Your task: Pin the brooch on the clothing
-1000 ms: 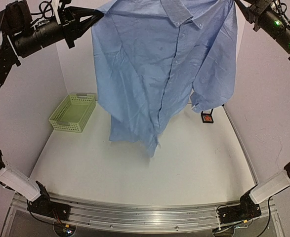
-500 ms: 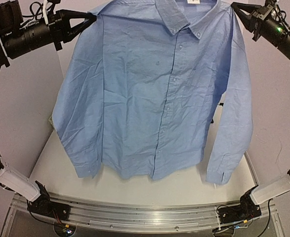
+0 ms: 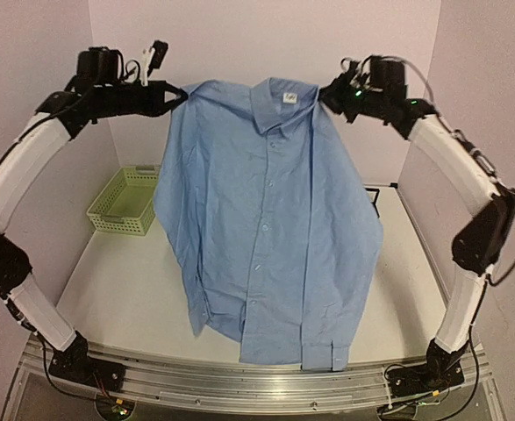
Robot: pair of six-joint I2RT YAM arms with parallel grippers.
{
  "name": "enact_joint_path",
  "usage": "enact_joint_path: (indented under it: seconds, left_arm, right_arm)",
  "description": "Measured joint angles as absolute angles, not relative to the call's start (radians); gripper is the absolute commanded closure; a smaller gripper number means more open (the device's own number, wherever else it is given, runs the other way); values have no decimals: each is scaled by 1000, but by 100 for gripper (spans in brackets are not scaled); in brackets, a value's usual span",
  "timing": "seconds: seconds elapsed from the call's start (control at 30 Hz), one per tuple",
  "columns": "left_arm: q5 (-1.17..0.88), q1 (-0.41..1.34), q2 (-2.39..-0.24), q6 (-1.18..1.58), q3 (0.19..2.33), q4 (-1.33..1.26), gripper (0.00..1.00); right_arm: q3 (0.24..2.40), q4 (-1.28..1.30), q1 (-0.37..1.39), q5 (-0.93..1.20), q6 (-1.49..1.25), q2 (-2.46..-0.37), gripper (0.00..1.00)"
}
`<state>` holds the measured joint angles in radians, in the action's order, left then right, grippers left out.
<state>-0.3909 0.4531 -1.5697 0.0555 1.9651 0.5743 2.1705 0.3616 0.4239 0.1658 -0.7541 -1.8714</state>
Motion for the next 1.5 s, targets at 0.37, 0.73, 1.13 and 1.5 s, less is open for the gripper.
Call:
enact_joint_path:
  seconds: [0.37, 0.73, 1.13, 1.5]
  left_arm:
    - [-548, 274, -2109, 104, 1925, 387, 100]
    - [-611, 209, -2258, -20, 1945, 265, 100]
    - [-499, 220, -2435, -28, 2127, 129, 88]
    - [-292, 218, -2629, -46, 2334, 194, 25]
  right_arm:
    - [2291, 291, 379, 93, -564, -2414, 100]
    - [2312, 113, 378, 10, -490, -2474, 100]
    - [2315, 12, 366, -104, -505, -2536, 76]
    - [2317, 17, 345, -107, -635, -2598, 50]
